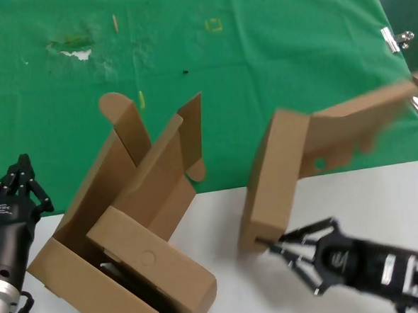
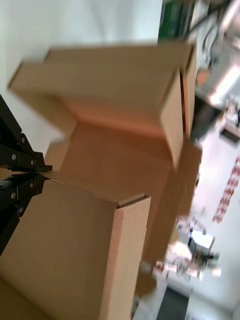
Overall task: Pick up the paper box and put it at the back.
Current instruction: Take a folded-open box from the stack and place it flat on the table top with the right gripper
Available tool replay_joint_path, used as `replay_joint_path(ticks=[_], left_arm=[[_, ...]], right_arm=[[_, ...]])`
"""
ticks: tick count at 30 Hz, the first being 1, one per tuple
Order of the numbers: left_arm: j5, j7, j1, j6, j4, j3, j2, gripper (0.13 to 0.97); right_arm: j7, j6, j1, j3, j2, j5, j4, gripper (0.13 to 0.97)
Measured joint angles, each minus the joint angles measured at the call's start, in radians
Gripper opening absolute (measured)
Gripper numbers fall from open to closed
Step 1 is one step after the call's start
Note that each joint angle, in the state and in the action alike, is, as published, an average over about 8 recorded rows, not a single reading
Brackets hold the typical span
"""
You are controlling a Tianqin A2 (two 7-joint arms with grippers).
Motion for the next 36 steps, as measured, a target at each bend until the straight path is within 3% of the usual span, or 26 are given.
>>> replay_joint_path(ticks=[6, 10, 16, 22, 30, 36], left_arm=[[0.000, 0.000, 0.000, 0.000, 0.000, 0.000, 0.000, 0.140], [0.000, 0.000, 0.000, 0.000, 0.000, 0.000, 0.000, 0.140], [0.000, 0.000, 0.000, 0.000, 0.000, 0.000, 0.000, 0.140], [0.000, 0.000, 0.000, 0.000, 0.000, 0.000, 0.000, 0.140], [0.000, 0.000, 0.000, 0.000, 0.000, 0.000, 0.000, 0.140], [0.000, 0.000, 0.000, 0.000, 0.000, 0.000, 0.000, 0.140]], right_arm=[[0.152, 0.093, -0.010, 0.077, 0.075, 0.004, 0.113, 0.147], [0.280, 0.151, 0.034, 0.072, 0.156, -0.061, 0.168, 0.141], [0.501, 0.175, 0.191, -0.067, 0.295, -0.283, 0.171, 0.138], [0.719, 0.067, 0.424, -0.254, 0.382, -0.548, 0.130, 0.138], [0.903, -0.150, 0.725, -0.447, 0.299, -0.876, 0.025, 0.138], [0.939, -0.179, 0.839, -0.533, 0.164, -1.033, -0.101, 0.138]])
